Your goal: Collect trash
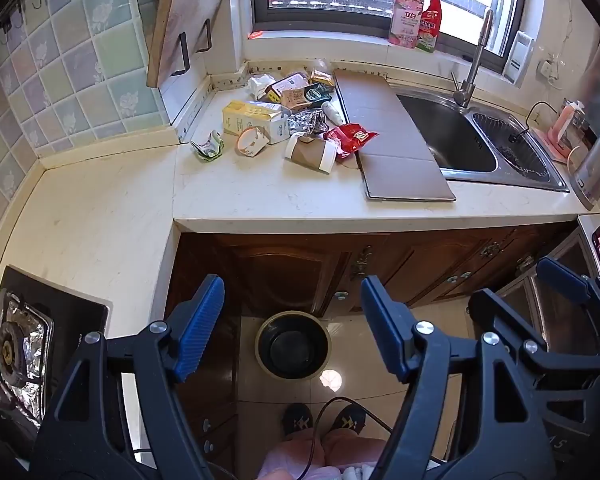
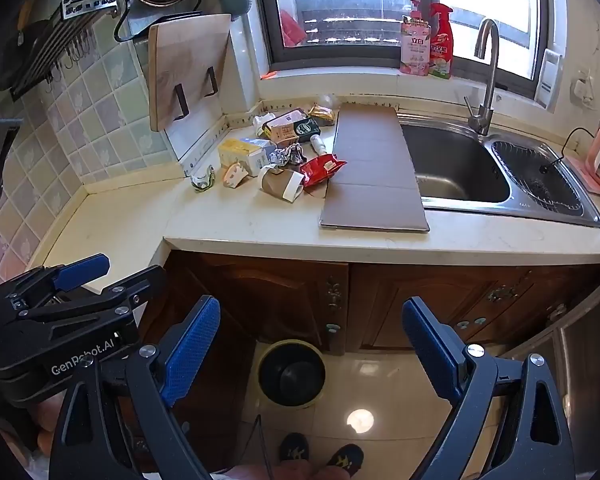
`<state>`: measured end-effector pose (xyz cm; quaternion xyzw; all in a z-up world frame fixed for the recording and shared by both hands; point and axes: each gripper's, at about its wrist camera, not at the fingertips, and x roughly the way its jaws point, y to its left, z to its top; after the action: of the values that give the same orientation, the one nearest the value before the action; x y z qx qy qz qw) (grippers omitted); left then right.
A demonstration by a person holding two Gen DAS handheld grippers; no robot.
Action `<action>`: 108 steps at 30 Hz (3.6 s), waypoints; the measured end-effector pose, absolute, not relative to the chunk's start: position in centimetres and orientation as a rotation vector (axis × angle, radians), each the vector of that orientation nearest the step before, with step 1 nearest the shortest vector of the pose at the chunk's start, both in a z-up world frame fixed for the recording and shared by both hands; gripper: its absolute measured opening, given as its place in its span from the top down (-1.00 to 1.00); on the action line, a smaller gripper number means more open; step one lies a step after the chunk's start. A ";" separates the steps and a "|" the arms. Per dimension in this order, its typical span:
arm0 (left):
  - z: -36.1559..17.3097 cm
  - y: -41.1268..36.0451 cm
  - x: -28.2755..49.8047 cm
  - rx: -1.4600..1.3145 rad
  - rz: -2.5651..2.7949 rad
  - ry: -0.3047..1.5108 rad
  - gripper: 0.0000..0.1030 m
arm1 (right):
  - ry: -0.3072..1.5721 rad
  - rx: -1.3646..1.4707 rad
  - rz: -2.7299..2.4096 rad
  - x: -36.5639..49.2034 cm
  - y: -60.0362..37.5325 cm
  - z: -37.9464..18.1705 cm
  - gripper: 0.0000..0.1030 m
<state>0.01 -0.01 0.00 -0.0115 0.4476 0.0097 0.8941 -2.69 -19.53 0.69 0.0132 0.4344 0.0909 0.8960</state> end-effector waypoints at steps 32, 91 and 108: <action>-1.2 0.9 0.2 -0.027 0.051 0.957 -0.29 | 0.947 0.029 0.215 -1.4 -18.3 -1.3 -0.81; -0.6 2.7 0.8 -0.002 -0.013 0.947 -0.28 | 0.944 0.039 0.189 -2.3 -16.7 -1.2 -0.75; -1.5 3.0 9.8 -0.010 0.069 0.947 -0.28 | 0.976 0.089 0.280 9.1 -16.8 -2.7 -0.75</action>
<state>9.85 2.97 -1.51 -0.0050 0.4561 0.0332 0.8893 9.14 -16.82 -2.69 0.0425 0.4673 0.1341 0.8728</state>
